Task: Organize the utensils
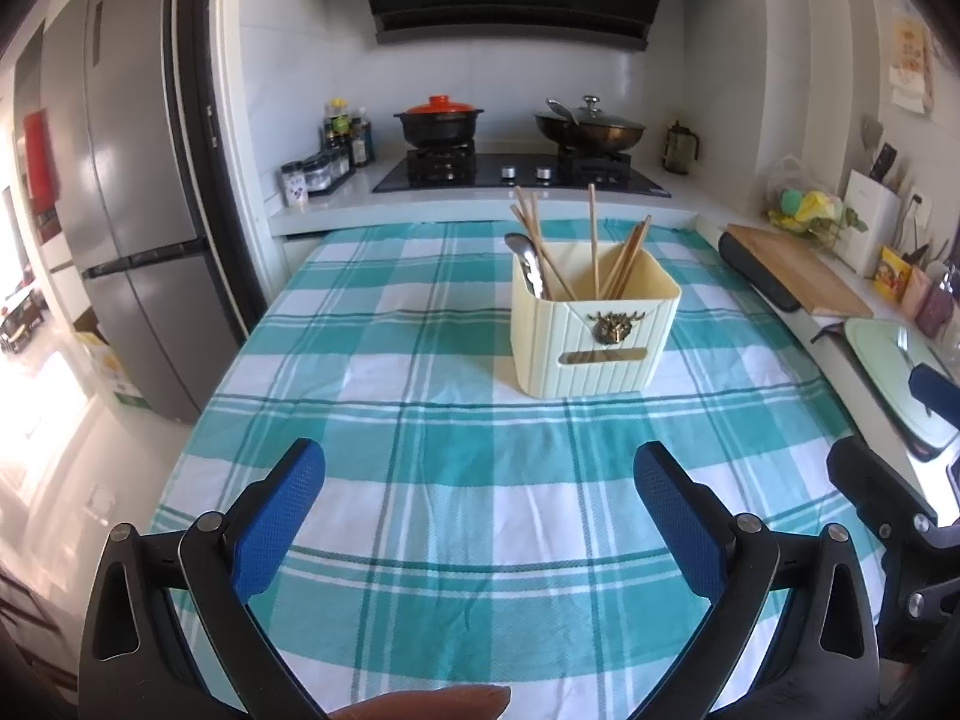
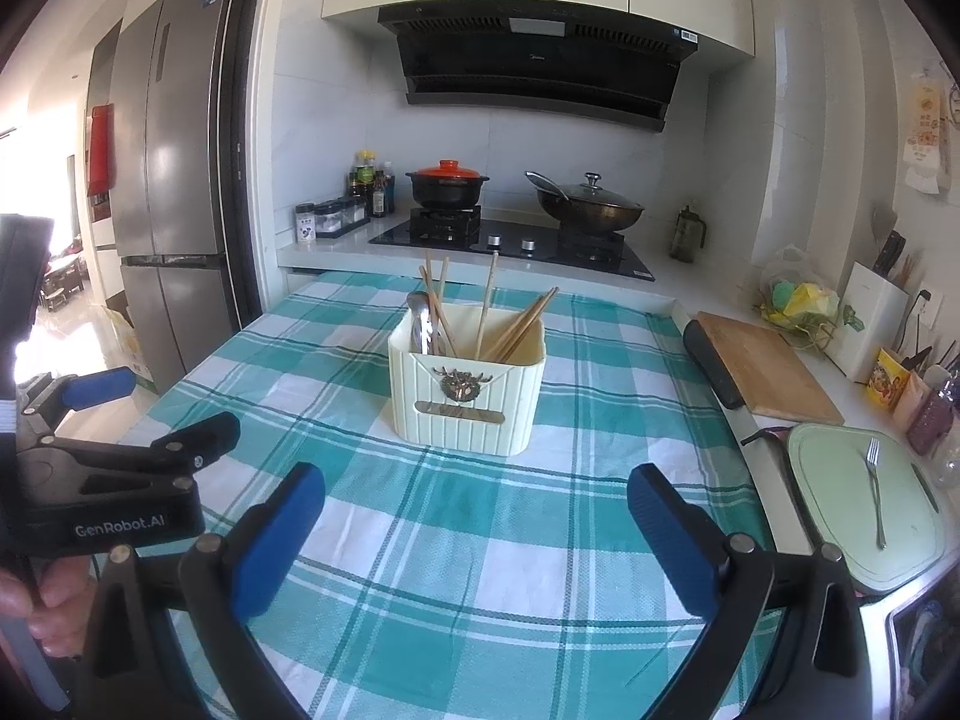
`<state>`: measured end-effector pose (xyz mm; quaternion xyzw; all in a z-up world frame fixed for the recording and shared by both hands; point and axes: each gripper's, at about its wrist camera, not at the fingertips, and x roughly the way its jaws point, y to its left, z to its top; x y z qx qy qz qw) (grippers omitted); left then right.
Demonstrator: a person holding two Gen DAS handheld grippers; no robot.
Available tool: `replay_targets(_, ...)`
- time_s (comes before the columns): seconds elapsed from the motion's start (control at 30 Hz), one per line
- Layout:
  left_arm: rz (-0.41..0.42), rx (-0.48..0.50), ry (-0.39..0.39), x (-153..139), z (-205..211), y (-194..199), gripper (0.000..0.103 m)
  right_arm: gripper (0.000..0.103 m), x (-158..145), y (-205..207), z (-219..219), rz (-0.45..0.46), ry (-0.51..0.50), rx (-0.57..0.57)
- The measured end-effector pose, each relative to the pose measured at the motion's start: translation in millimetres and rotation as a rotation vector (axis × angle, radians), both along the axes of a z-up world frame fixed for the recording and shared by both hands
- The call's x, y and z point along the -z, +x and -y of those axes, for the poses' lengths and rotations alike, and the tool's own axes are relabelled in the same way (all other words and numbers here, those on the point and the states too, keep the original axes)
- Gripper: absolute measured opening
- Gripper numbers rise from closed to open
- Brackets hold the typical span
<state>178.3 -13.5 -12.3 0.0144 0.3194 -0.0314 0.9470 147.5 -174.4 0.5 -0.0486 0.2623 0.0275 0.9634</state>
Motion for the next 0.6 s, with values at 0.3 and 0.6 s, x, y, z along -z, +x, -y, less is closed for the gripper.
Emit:
replay_targets(0.3,0.002,0.013,0.011,-0.8,5.5,0.7,0.103,0.103,1.3,0.6,4.7,-0.005,0.001,0.013)
replay_targets(0.6,0.015,0.009,0.0,-2.5,3.1,-0.2,0.102,0.103,5.2,0.3,7.2,-0.015,-0.001,0.021)
